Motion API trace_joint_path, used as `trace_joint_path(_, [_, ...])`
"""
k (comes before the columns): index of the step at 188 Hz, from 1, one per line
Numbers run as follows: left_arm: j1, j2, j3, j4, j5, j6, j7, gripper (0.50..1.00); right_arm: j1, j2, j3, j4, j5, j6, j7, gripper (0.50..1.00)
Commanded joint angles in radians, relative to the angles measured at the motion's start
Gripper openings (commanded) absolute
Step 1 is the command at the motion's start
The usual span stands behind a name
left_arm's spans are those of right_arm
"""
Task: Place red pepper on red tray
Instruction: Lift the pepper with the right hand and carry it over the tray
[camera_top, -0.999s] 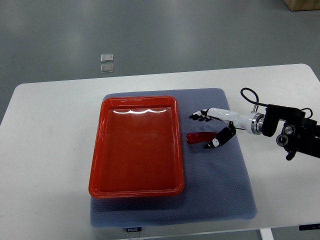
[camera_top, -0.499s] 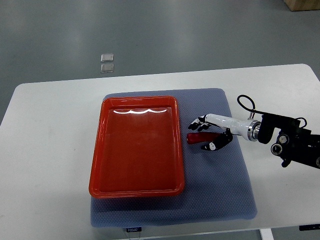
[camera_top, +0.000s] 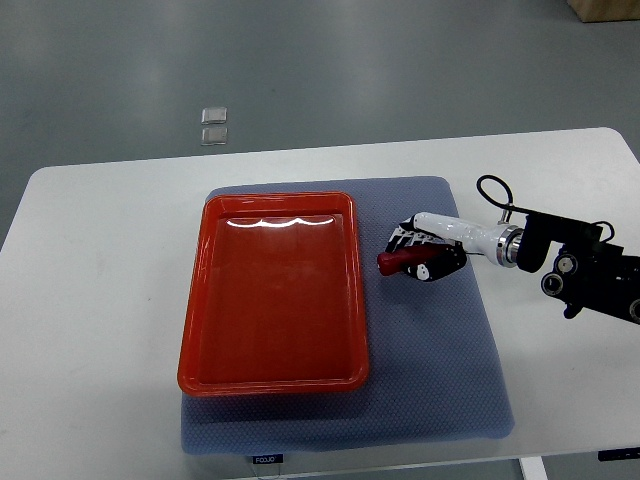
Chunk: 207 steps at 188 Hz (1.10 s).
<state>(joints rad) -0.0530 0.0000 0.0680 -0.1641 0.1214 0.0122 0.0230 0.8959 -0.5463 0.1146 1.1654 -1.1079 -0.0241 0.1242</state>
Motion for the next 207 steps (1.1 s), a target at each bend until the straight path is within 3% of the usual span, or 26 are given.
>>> trace_joint_path(1, [0.001,0.0,-0.001,0.0,0.0,0.0,0.0,1.0,0.051,-0.038,0.005,0.008,0.007,0.013,0.0,0.5])
trace_joint_path(55, [-0.001,0.0,-0.001,0.0,0.0,0.0,0.0,1.0,0.163,-0.063,0.016,0.014,0.013,0.059,0.0,0.5])
trace_joint_path(113, [-0.001,0.0,-0.001,0.0,0.0,0.0,0.0,1.0,0.339,0.045,-0.065,-0.012,0.119,0.098,-0.005,0.5])
trace_joint_path(114, [-0.002,0.0,-0.001,0.0,0.0,0.0,0.0,1.0,0.385,0.105,-0.116,-0.047,0.137,0.098,-0.005,0.5])
trace_joint_path(116, [-0.001,0.0,-0.001,0.0,0.0,0.0,0.0,1.0,0.393,0.121,-0.127,-0.058,0.14,0.096,-0.005,0.5])
trace_joint_path(173, [-0.001,0.0,-0.002,-0.005,0.0,0.0,0.0,1.0,0.446,0.508,-0.277,-0.308,0.145,0.092,-0.005,0.5])
trace_joint_path(207, [-0.001,0.0,-0.001,-0.009,0.0,0.0,0.0,1.0,0.376,0.546,-0.296,-0.405,0.132,0.084,-0.003,0.5])
